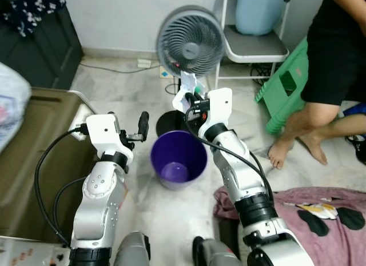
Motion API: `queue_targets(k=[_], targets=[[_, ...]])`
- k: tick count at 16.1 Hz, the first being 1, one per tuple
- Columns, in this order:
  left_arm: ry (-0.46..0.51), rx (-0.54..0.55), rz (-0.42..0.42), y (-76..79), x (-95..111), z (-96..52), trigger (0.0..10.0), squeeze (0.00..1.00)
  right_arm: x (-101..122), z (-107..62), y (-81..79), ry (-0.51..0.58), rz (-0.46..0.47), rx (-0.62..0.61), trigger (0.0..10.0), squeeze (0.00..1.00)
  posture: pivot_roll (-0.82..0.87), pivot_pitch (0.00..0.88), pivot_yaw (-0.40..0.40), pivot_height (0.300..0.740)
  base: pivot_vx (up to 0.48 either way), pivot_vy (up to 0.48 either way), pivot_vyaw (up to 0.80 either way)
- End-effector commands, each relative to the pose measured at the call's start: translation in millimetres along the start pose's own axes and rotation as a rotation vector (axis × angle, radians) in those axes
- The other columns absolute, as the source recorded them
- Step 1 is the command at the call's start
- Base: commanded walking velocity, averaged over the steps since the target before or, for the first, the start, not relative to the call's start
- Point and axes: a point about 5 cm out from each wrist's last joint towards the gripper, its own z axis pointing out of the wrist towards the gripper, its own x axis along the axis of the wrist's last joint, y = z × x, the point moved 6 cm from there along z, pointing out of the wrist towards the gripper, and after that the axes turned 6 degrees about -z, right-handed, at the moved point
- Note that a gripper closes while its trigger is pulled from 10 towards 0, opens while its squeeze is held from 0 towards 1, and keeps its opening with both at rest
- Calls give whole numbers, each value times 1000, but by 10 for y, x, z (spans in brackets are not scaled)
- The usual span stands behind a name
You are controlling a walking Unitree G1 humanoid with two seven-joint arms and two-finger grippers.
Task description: Clean up the room
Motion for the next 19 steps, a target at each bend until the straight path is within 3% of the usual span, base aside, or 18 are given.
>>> queue_targets(k=[1, 7, 19], targets=[[-1, 2, 5, -22, -10, -3, 10000, 0, -3, 6, -55, 4, 11, 12, 10000, 0, 93, 159, -30, 740, 0, 458, 0], [-2, 18, 15, -54, -22, -27, 10000, 0, -6, 14, -85, 7, 14, 20, 10000, 0, 104, 156, -31, 740, 0, 428, 0], [21, 24, 4, -70, 12, -25, 10000, 0, -22, 18, -102, 8, 24, 29, 10000, 0, 100, 155, -32, 740, 0, 0, 0]])
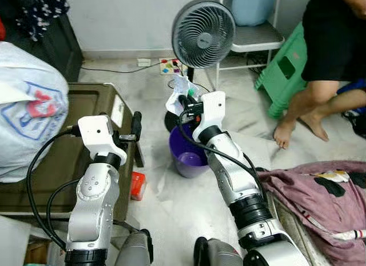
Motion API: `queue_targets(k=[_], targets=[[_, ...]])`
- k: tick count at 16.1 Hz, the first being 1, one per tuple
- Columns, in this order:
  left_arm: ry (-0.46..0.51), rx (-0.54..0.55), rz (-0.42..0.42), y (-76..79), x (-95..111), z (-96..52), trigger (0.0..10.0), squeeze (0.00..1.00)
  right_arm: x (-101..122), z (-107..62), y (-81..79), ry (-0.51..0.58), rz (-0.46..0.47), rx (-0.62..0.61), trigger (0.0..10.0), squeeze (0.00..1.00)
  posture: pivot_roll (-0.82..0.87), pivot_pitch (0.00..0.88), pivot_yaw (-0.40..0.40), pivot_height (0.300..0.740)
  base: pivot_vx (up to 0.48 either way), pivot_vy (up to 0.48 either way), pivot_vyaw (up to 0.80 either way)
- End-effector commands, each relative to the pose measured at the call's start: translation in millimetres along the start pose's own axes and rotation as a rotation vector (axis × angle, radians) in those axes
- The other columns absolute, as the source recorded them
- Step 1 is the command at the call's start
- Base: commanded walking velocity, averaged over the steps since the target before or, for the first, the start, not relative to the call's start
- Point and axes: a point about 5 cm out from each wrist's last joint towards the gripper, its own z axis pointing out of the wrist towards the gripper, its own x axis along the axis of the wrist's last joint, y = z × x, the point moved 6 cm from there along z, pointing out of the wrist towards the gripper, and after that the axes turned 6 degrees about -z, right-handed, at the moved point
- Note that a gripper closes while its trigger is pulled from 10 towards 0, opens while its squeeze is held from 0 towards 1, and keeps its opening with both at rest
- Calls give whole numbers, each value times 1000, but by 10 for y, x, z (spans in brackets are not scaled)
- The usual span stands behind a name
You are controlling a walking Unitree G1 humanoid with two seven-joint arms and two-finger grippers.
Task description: Clean up the room
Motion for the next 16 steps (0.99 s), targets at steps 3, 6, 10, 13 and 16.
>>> queue_targets(k=[3, 6, 10, 13, 16], targets=[[-5, -4, -3, 6, -16, -5, 10000, 0, -76, 7, 10, -40, 19, -8, 10000, 0, 100, 155, -32, 740, 0, 0, -533], [-5, -5, -8, 7, -13, 4, 10000, 0, -55, 18, 14, -32, 11, -8, 10000, 0, 96, 160, -33, 740, 0, 0, -800], [0, -5, -9, -3, 6, 22, 10000, 0, -51, 36, 18, -34, 13, -11, 10000, 0, 97, 161, -30, 740, 0, 0, -800], [-2, -13, -15, 18, -4, 18, 10000, 0, -56, 32, 11, -34, 14, -11, 10000, 0, 95, 158, -27, 740, 0, 0, -800], [-3, -26, -23, 38, -9, 18, 10000, 0, -54, 33, 16, -31, 13, -14, 10000, 0, 96, 156, -27, 740, 0, 0, -800]])
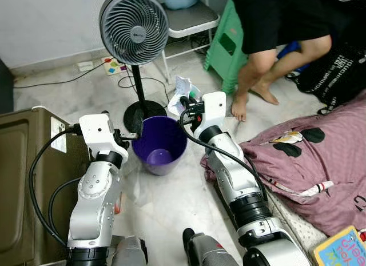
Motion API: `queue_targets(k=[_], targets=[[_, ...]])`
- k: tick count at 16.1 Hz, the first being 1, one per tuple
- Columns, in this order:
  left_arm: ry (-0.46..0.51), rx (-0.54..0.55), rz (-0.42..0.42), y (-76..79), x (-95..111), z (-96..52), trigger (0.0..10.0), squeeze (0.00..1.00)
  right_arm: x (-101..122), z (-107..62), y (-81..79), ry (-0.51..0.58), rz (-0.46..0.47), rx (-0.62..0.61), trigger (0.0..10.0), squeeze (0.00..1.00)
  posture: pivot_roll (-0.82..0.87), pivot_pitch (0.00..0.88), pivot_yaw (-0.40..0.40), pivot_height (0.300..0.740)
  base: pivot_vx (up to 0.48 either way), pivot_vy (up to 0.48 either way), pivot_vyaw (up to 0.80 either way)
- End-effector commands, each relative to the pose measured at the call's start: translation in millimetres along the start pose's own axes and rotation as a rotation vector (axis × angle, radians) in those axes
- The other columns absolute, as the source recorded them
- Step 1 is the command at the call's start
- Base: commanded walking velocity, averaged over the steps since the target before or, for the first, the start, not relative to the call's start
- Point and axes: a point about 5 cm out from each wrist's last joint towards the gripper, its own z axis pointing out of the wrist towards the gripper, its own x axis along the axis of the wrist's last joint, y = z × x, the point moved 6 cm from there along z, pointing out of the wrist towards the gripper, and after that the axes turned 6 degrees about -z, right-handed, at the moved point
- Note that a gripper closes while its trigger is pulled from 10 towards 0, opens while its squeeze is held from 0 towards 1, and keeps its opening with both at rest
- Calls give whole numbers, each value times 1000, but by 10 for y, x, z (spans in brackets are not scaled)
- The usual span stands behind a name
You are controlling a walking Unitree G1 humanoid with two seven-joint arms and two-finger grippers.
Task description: Clean up the room
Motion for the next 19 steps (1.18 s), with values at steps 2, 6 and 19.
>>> queue_targets(k=[2, 6, 19], targets=[[-3, -14, -7, 19, -13, -6, 10000, 0, 20, 17, -28, 10, -6, 9, 10000, 0, 97, 155, -26, 740, 0, 0, 0], [6, -33, -19, 52, 4, -12, 10000, 0, 14, 15, -31, 8, -4, 7, 10000, 0, 97, 155, -26, 740, 214, 0, 0], [12, -51, -33, 85, -2, -4, 10000, 0, -5, 21, -37, 4, -19, 19, 10000, 0, 98, 128, -31, 740, 348, 0, 0]])
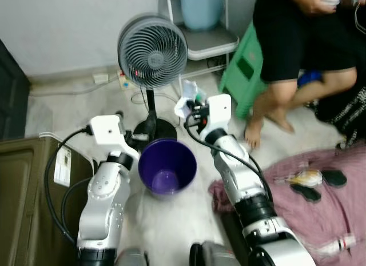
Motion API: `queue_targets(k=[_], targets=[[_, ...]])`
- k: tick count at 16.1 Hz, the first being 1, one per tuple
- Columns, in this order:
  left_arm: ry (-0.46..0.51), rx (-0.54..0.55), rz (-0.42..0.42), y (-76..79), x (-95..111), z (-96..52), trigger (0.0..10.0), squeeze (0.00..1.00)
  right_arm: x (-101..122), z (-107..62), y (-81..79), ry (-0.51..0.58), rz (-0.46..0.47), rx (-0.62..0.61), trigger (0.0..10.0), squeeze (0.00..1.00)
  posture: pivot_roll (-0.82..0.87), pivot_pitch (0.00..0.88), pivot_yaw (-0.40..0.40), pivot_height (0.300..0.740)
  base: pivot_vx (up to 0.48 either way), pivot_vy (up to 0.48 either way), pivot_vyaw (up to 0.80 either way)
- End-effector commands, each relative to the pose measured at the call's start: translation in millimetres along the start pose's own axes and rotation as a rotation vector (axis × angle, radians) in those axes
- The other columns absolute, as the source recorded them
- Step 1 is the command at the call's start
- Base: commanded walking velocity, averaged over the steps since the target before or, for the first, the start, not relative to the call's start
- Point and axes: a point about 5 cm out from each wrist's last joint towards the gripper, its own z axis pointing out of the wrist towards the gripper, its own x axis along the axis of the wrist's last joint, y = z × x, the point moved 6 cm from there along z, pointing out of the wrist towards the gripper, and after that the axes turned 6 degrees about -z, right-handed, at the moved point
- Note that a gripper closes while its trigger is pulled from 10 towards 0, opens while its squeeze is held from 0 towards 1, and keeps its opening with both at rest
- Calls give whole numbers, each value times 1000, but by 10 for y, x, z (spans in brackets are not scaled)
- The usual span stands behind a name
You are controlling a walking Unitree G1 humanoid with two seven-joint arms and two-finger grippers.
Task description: Clean up the room
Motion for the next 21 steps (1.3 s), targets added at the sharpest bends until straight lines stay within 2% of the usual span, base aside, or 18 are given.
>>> queue_targets(k=[1, 4, 8, 13, 16, 17, 18, 19, 21], targets=[[1, 20, 9, -101, 12, -38, 10000, 0, 77, 48, -158, 23, -2, 45, 10000, 0, 98, 128, -31, 740, 292, 0, 0], [3, 14, 8, -90, 16, -39, 10000, 0, 78, 51, -165, 26, -1, 49, 10000, 0, 97, 124, -34, 740, 350, 0, 0], [1, 20, 2, -103, 6, -39, 10000, 0, 70, 50, -176, 28, 5, 50, 10000, 0, 98, 123, -32, 740, 0, 0, 0], [7, 51, 51, -180, 21, -44, 10000, 0, 28, 53, -191, 17, -18, 54, 10000, 0, 106, 141, -29, 740, 0, 0, 100], [-25, 73, 114, -316, -23, -227, 10000, 0, -64, 16, -186, -11, -27, 44, 10000, 0, 123, 141, -33, 740, 0, 0, 679], [-65, 87, 175, -426, -98, -351, 10000, 0, -170, 16, -160, -59, -31, 24, 10000, 0, 129, 146, -32, 740, 0, 0, 0], [-81, 90, 196, -464, -107, -432, 10000, 0, -219, 9, -131, -82, -27, 3, 10000, 0, 136, 157, -26, 740, 0, 0, 0], [-103, 75, 218, -495, -116, -496, 10000, 0, -326, 8, -85, -134, -34, -27, 10000, 0, 143, 176, -23, 740, 0, 0, 0], [-118, 45, 236, -483, -119, -530, 10000, 0, -431, -10, -28, -184, -45, -64, 10000, 0, 143, 187, -22, 740, 0, 0, 0]])
